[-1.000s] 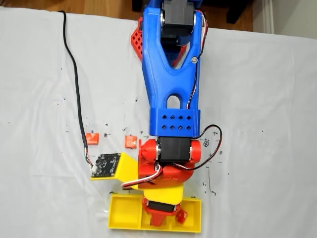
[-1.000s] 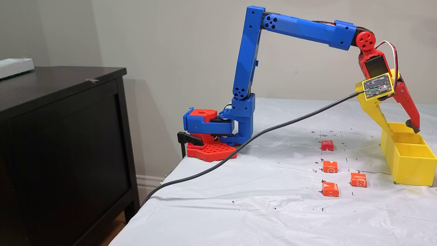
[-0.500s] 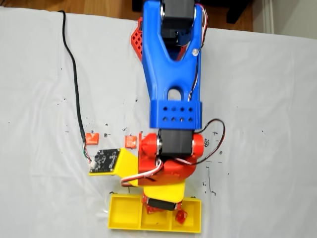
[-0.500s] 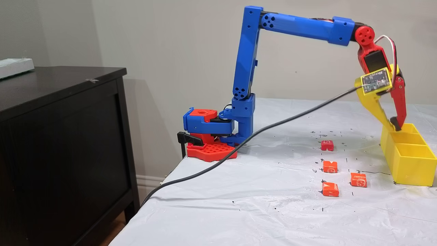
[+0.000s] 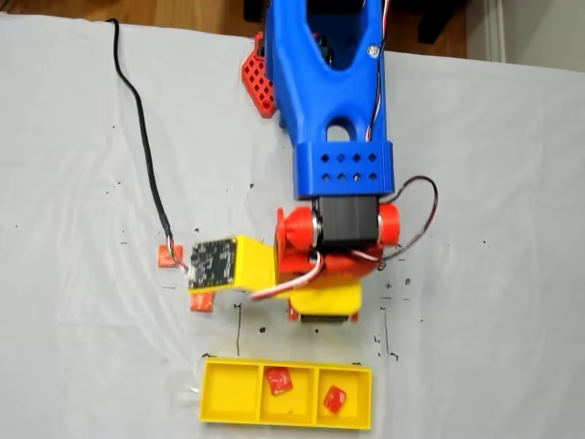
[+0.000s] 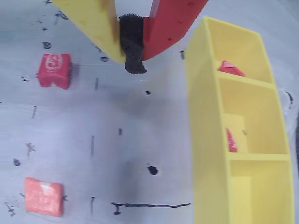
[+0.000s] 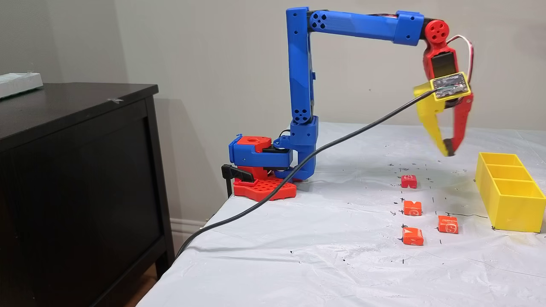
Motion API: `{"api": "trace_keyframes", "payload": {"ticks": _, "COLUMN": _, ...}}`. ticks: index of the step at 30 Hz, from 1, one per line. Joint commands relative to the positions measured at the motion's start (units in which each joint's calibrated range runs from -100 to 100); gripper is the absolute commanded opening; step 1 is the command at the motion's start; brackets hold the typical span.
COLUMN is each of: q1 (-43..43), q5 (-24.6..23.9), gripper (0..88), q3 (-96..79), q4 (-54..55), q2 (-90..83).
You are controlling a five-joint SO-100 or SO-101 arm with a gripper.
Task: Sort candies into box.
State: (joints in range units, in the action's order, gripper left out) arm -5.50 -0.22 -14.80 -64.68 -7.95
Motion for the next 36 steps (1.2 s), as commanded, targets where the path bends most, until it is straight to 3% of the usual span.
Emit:
{"api": "trace_keyframes", "payload": {"ticks": 1, "q1": -0.75, "q5": 1.03, "gripper": 2.7, "q3": -12.56, "q4": 3.81, "q2": -14.02}}
{"api": "trace_keyframes", "payload": {"ticks": 6, "q1": -1.75, "q5": 1.90, "gripper": 18.4, "q3": -24.39, "q4": 6.68, "q2": -21.22}}
{"api": "trace_keyframes", "payload": {"ticks": 13, "q1": -3.19, "q5": 2.15, "gripper": 18.5, "q3": -30.40, "q4": 10.94, "q2": -20.21}}
{"api": "trace_keyframes", "payload": {"ticks": 31, "q1": -6.46, "q5": 1.22, "gripper": 19.6, "q3": -26.67, "q4": 16.09, "q2": -8.84}}
{"api": "trace_keyframes", "payload": {"ticks": 35, "q1": -7.36, "q5": 0.98, "gripper": 18.1, "q3": -26.39, "q4": 16.42, "q2": -8.08}}
{"api": "trace_keyframes", "payload": {"ticks": 36, "q1": -7.63, "q5": 0.93, "gripper": 13.3, "q3": -26.21, "q4": 16.83, "q2": -6.81}}
